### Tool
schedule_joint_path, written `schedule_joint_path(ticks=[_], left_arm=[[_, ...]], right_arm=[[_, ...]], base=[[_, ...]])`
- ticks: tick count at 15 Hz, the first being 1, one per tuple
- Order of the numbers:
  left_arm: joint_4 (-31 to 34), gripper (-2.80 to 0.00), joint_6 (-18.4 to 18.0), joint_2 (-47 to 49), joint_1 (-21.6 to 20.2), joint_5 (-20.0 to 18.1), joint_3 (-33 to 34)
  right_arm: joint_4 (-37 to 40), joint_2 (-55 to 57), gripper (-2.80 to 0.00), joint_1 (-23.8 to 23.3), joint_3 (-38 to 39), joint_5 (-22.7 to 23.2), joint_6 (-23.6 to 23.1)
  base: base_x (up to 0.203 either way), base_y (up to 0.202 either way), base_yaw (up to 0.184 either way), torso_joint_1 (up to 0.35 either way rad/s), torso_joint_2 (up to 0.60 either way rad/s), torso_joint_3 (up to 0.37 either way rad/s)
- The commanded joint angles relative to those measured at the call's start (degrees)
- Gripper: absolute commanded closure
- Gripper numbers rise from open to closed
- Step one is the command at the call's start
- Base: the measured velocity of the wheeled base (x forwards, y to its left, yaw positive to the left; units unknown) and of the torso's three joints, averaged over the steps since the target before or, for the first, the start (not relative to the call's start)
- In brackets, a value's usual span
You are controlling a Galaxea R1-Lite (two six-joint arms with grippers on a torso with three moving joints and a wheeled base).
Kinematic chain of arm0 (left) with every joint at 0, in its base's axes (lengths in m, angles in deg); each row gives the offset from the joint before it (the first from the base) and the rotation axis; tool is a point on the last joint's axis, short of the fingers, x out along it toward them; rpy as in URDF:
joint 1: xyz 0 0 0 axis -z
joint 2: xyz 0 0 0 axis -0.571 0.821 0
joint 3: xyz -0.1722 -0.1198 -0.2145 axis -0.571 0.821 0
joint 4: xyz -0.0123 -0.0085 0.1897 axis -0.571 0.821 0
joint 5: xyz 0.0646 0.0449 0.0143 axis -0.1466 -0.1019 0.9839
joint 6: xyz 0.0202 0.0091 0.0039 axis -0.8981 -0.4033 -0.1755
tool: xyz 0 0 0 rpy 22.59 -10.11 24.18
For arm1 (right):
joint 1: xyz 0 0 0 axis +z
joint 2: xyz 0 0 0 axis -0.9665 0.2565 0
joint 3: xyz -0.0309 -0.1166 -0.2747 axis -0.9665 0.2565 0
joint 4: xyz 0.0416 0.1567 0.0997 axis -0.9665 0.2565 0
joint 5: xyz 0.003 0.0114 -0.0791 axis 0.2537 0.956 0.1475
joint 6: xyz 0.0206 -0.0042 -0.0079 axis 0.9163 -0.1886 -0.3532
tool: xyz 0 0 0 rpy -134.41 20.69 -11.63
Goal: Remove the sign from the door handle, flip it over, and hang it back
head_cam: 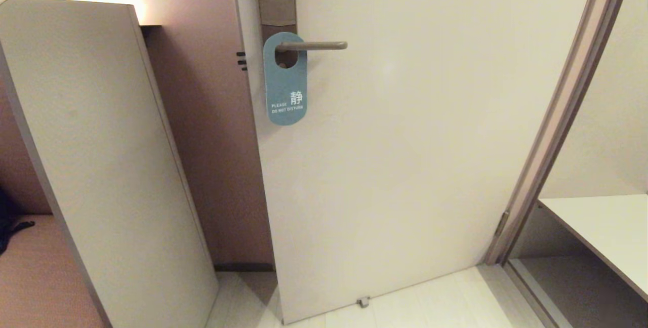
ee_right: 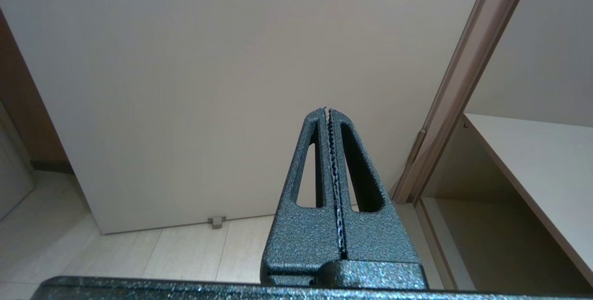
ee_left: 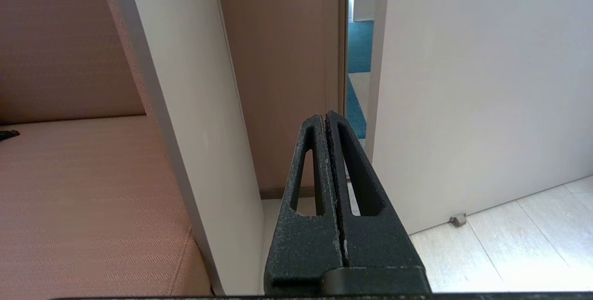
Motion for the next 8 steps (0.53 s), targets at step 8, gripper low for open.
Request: schedule_joint_path(ticks=[8], left_arm=[[-0.01,0.00,0.00,0.00,-0.05,-0.04,-0.01]], right_arm=[[-0.01,0.00,0.00,0.06,0.00,-0.02,-0.06]], base=[[0.000,0.000,0.000,0.000,0.00,0.000]])
